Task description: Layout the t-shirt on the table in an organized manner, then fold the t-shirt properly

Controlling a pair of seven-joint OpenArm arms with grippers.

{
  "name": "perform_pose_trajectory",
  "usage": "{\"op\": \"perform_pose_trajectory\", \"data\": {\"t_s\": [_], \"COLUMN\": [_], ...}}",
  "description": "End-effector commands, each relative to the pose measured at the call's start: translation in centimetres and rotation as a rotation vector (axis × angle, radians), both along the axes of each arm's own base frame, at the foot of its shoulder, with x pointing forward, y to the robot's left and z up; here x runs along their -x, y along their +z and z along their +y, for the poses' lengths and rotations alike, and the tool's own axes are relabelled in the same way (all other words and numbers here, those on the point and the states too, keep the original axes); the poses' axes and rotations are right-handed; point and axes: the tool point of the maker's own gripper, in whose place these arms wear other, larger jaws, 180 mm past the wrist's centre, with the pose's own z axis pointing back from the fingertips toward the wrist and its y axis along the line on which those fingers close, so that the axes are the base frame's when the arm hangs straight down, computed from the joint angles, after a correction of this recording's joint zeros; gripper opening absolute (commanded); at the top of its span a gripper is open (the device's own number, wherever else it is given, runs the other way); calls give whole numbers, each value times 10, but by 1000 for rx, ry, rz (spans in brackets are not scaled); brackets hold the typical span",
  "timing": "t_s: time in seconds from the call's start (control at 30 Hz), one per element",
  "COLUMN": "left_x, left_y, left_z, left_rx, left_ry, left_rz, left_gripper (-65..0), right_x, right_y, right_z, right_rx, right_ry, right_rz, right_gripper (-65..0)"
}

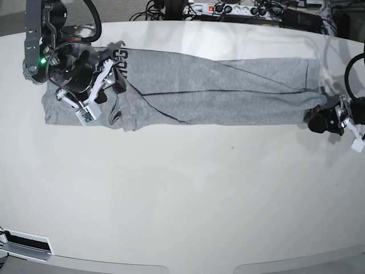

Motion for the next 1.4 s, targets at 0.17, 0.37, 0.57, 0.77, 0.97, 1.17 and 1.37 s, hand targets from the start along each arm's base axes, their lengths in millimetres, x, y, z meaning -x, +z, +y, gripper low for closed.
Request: {"op": "perform_pose_trajectory", "data": {"t_s": [0.17,0.37,0.57,0.77,0.97,1.17,1.37], "left_x": [-12,-13,-12,-12,-13,-13,-13], "left_y": [17,17,17,17,18,18,18], "left_z": [11,11,12,12,12,12,12], "left_rx": [-12,-11,-13,-12,-12,-12,-12], "left_ry": [15,16,15,15,15,16,16], "left_rz": [-55,-56,-54,-55,-55,-56,-57], "left_gripper": [-301,-301,-301,-301,-301,-301,-301], "right_x": [-9,-20,-9,27,63,95,93], "right_y": [9,14,39,60,76,77,69], "right_z": [1,3,18,25,22,22,20], "right_rx": [-25,14,-33,-40,-15,-17,-39], "right_ry": [-6,48,171,298,400,438,392], "right_rz": [-39,-74,-26,67,88,137,133], "right_gripper": [-462,-650,-650,-650,-650,-650,-650]}}
